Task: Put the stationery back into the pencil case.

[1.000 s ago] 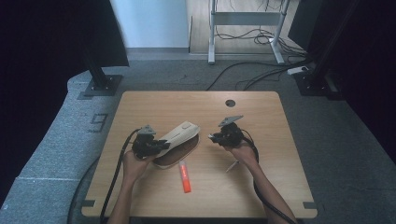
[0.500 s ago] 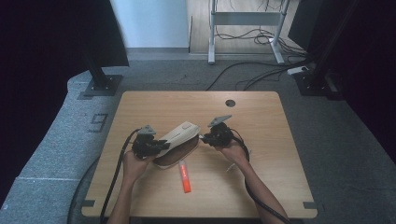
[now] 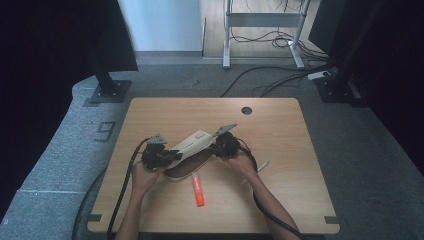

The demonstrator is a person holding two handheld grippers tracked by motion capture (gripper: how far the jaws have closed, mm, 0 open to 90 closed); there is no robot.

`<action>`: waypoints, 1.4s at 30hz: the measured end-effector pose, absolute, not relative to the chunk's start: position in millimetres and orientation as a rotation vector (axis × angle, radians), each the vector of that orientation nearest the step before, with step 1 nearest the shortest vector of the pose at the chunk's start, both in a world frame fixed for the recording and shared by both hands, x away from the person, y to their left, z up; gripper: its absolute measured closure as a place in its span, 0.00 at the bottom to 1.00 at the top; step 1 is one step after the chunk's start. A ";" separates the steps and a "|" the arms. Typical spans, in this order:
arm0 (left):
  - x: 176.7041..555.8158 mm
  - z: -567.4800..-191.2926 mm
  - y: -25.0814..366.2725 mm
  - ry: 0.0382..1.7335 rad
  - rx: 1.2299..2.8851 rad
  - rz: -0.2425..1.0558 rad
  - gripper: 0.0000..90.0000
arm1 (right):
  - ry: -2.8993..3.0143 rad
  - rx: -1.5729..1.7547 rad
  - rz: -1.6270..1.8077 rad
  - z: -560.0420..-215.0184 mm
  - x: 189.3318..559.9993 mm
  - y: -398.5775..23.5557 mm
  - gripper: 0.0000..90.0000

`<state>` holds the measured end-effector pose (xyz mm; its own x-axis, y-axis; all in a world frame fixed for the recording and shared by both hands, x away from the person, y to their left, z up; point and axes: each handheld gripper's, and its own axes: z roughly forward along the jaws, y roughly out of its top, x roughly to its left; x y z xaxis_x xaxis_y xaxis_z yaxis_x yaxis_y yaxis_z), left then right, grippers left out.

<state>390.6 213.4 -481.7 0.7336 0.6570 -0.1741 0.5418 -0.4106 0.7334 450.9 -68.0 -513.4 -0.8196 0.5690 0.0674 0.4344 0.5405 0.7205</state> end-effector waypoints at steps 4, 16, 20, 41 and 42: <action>390.7 -481.7 213.6 0.902 2.107 0.177 0.84 | 2.598 0.864 1.138 -515.3 452.9 -64.6 0.80; 391.0 -481.1 214.5 0.903 2.094 0.170 0.84 | 2.579 0.869 1.115 -522.6 461.7 -54.7 0.80; 391.0 -480.6 214.9 0.901 2.086 0.161 0.84 | 2.575 0.885 1.117 -525.0 463.5 -52.0 0.80; 391.9 -480.7 215.6 0.891 2.070 0.136 0.85 | 2.563 0.891 1.106 -534.2 474.6 -45.1 0.72; 391.9 -480.8 215.6 0.892 2.069 0.138 0.85 | 2.566 0.890 1.106 -533.6 474.3 -45.0 0.70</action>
